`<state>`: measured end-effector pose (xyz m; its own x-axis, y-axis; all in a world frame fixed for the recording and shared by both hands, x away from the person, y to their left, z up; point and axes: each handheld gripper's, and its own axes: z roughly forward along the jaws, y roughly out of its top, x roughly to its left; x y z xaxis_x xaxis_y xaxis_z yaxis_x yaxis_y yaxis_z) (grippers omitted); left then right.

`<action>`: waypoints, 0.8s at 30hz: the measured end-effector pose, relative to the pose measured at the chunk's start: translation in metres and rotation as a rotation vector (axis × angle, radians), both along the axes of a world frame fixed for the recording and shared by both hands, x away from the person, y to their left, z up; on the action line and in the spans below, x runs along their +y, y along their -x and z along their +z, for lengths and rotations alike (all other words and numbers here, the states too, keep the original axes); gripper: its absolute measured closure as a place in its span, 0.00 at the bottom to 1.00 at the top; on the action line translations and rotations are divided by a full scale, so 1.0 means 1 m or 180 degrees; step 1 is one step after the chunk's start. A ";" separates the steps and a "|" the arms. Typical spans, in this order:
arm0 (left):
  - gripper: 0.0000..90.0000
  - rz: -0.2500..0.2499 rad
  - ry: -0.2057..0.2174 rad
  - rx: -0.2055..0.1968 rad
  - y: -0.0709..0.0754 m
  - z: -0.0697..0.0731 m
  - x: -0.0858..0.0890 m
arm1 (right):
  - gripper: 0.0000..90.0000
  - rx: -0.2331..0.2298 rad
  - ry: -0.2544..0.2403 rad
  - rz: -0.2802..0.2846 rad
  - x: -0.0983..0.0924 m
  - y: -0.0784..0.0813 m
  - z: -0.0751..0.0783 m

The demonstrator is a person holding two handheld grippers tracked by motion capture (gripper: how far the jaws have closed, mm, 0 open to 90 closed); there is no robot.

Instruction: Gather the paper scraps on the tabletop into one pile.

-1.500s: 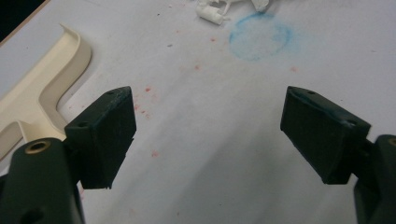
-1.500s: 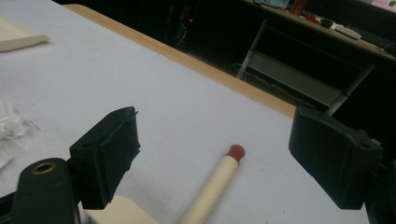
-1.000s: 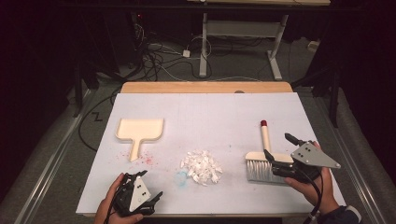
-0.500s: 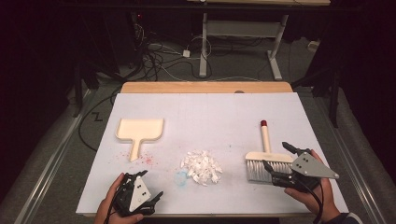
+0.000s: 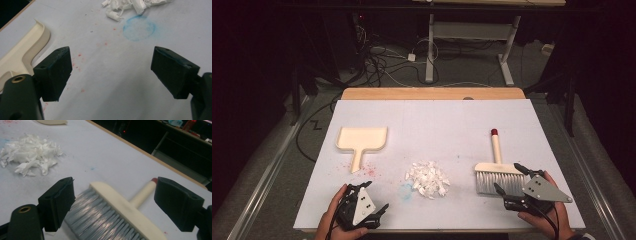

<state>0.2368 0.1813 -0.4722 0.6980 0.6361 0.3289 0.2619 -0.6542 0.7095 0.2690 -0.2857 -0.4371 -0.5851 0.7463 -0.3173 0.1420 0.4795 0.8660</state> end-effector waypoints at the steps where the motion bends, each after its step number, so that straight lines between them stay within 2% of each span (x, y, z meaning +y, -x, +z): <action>1: 0.18 -0.0006 -0.0002 -0.0001 0.000 0.000 0.000 | 0.19 0.0028 -0.0003 0.0003 0.000 0.001 -0.002; 6: 0.18 -0.0038 -0.0003 0.0000 0.000 -0.001 -0.002 | 0.19 0.0068 0.0116 0.0035 0.000 0.005 -0.013; 10: 0.18 -0.0074 -0.0002 -0.0019 0.001 -0.001 -0.003 | 0.19 0.0072 0.0080 0.0029 0.002 0.005 -0.012; 16: 0.18 -0.0122 0.0009 -0.0044 0.003 0.000 -0.003 | 0.19 0.0036 0.0108 0.0014 0.005 0.013 -0.011; 24: 0.18 -0.0113 0.0015 -0.0049 0.002 0.001 -0.004 | 0.19 0.0010 0.0107 0.0025 0.005 0.015 -0.010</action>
<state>0.2353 0.1777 -0.4716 0.7150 0.6127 0.3368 0.2276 -0.6595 0.7164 0.2537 -0.2805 -0.4473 -0.5918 0.7307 -0.3404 0.1408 0.5095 0.8489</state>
